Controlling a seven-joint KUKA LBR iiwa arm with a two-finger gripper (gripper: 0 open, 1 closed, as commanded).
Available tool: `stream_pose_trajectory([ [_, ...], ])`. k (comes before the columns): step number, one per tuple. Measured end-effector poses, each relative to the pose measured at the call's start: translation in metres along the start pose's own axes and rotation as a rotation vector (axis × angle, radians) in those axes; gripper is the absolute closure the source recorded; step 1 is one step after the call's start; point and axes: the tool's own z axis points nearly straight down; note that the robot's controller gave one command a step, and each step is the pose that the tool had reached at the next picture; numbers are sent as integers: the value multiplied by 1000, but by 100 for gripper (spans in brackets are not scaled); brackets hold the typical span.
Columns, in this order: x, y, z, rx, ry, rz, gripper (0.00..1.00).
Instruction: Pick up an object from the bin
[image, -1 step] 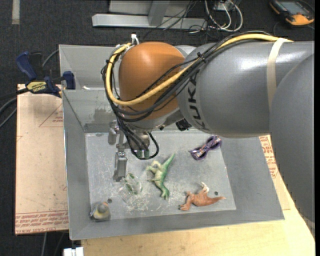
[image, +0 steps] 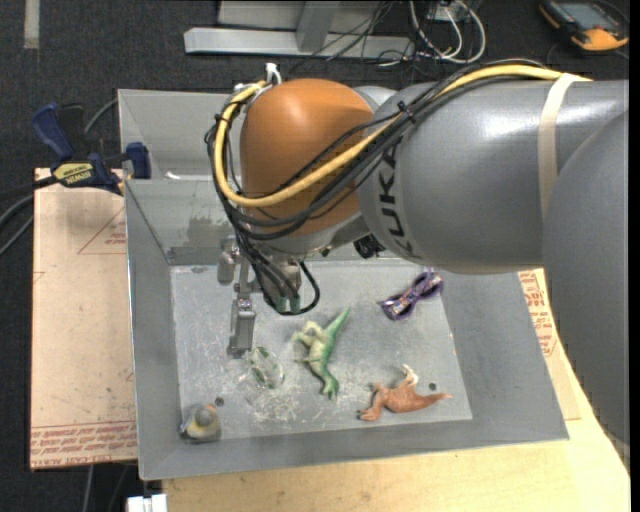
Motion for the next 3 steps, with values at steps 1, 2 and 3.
stream_pose_trajectory([
  [1, 37, -27, 87, 4, 17, -38, 0],
  [2, 28, -6, 104, -1, 1, -61, 0],
  [3, 26, -107, 163, 6, 21, -121, 0],
])
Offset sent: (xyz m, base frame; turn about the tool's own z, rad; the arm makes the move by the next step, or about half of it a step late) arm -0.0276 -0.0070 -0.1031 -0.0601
